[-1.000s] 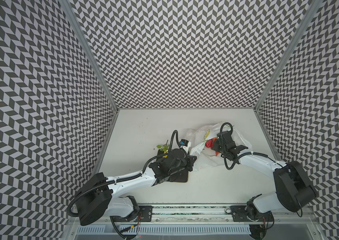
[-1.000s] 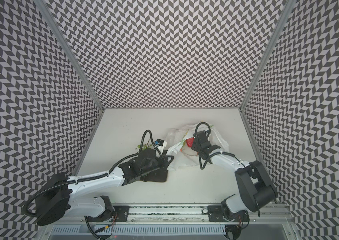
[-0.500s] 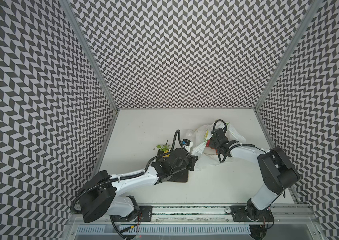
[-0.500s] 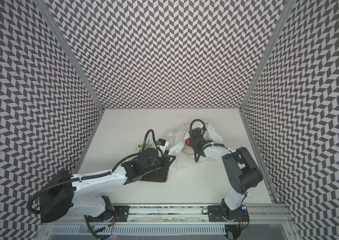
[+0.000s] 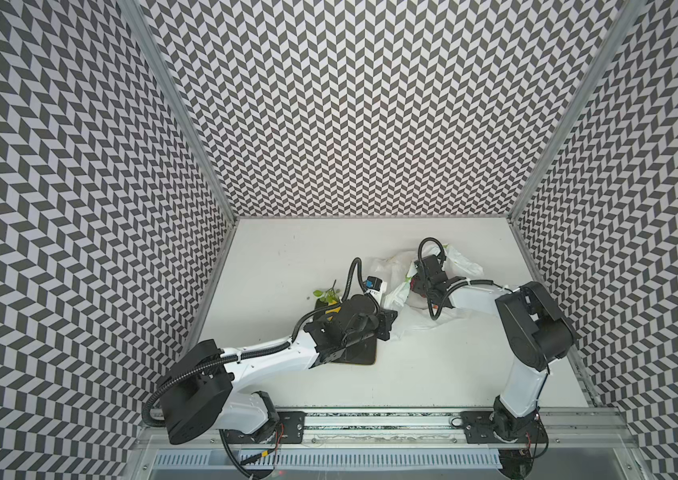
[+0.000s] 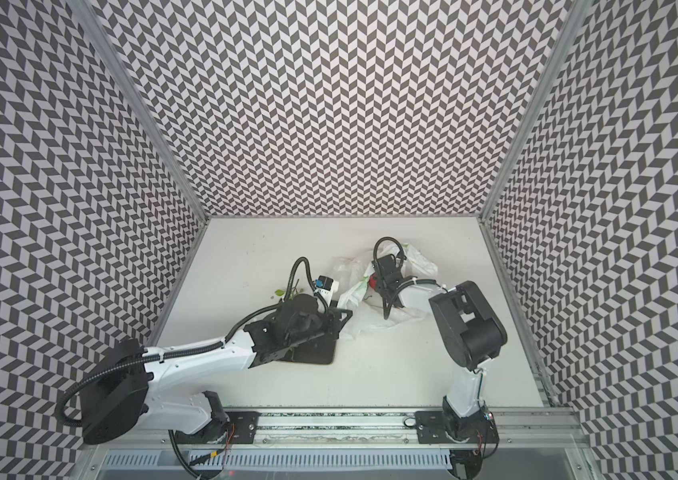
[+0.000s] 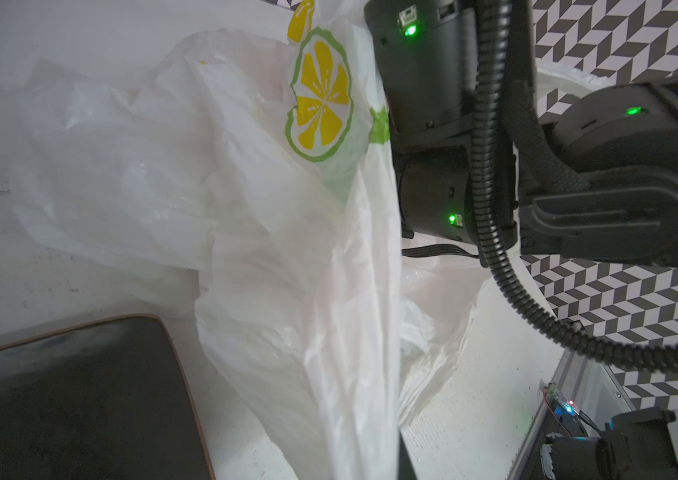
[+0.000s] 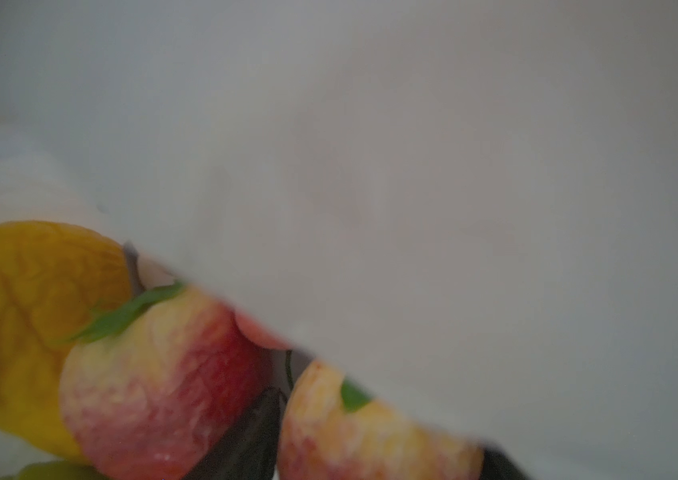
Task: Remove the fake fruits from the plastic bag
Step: 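Reach the right gripper deeper into the bag toward a red-yellow strawberry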
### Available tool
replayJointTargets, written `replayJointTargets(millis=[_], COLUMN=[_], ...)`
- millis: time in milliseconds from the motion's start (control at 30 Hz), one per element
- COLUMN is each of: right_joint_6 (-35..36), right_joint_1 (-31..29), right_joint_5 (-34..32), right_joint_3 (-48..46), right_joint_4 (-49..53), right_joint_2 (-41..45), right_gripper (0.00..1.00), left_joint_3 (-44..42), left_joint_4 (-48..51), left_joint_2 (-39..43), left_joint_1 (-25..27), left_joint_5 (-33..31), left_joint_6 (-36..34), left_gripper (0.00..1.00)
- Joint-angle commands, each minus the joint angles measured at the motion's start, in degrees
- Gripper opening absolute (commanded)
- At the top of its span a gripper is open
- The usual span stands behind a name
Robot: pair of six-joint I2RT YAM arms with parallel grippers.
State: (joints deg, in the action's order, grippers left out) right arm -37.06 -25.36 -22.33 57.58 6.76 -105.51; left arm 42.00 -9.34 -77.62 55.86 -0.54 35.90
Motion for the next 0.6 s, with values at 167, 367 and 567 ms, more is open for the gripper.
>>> replayJointTargets(millis=[167, 367, 567], right_joint_6=[0.9, 0.9, 2.7], right_joint_1=[-0.1, 0.0, -0.1], right_joint_5=[-1.2, -0.2, 4.2], right_joint_3=[1.0, 0.5, -3.1], right_joint_4=[-0.5, -1.0, -4.3], right_joint_2=[-2.2, -0.1, 7.1], right_gripper=[0.66, 0.56, 0.53], left_joint_3=[1.5, 0.8, 0.4], left_joint_4=[0.4, 1.3, 0.5], left_joint_2=[-0.2, 0.9, 0.8], left_joint_1=[0.3, 0.2, 0.2], left_joint_5=[-0.5, -1.5, -1.4], left_joint_6=[0.0, -0.1, 0.2], left_gripper=[0.08, 0.08, 0.08])
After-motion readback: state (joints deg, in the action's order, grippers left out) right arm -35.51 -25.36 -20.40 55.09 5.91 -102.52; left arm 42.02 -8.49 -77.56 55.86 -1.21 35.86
